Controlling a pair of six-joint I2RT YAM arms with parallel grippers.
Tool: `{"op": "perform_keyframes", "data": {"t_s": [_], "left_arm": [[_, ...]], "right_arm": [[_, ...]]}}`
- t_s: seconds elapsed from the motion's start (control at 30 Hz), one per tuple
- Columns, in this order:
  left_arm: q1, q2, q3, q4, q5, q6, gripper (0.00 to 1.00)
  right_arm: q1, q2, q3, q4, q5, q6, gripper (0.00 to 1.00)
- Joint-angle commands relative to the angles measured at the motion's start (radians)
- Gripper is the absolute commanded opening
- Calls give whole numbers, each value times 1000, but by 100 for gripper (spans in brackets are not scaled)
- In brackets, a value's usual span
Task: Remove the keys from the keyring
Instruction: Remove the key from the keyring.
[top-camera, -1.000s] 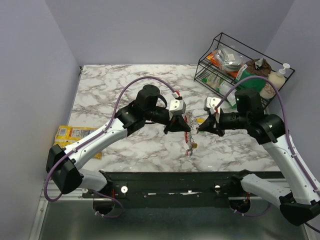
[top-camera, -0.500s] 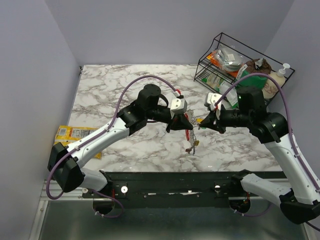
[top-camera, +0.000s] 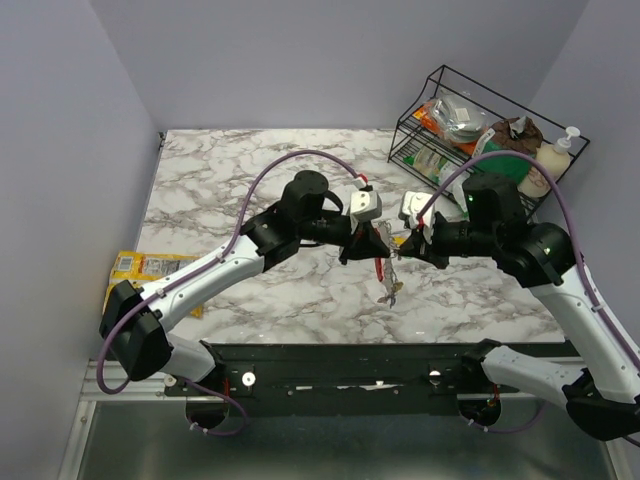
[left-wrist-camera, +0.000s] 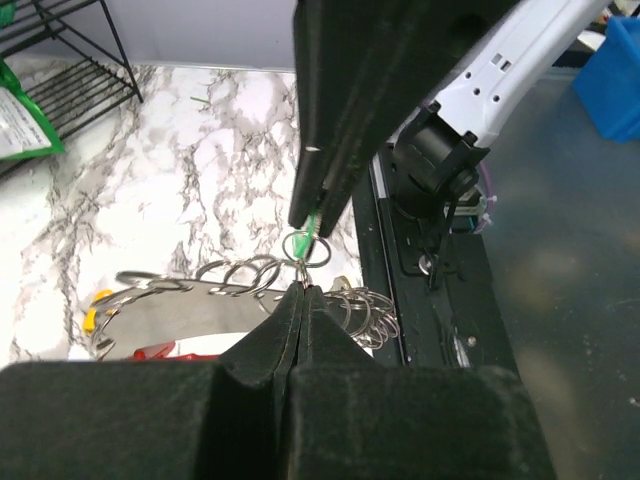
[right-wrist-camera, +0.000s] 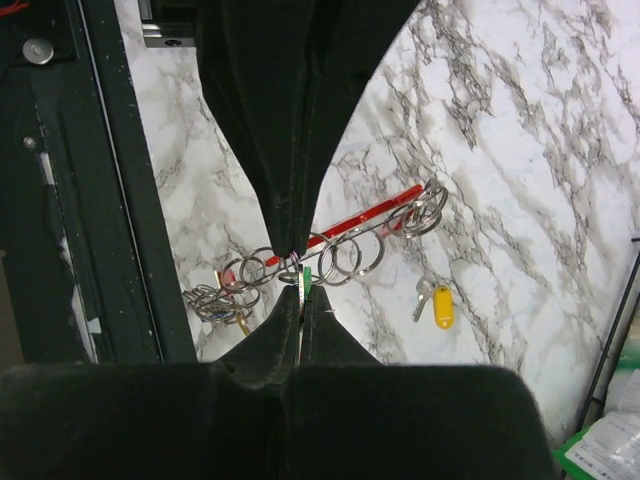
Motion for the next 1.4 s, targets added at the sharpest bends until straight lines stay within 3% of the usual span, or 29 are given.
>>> {"op": "perform_keyframes", "data": {"t_s": [0.0,0.4,0.7,1.37], "left_arm": [[-2,35,1,-44,-139,-77,0],[-2,64,13,-38,-216,-115,0],[0,58,8,-41,-163,-103,0],[27,6,-10,-22,-91,-114,0]], "right_arm": [[38,-20,55,-3,33,-66,1],[113,-11,43,10,138,-107,1],[128,-5,26,56,267,-116,1],[127,-55,-9,72,341,-126,1]]}}
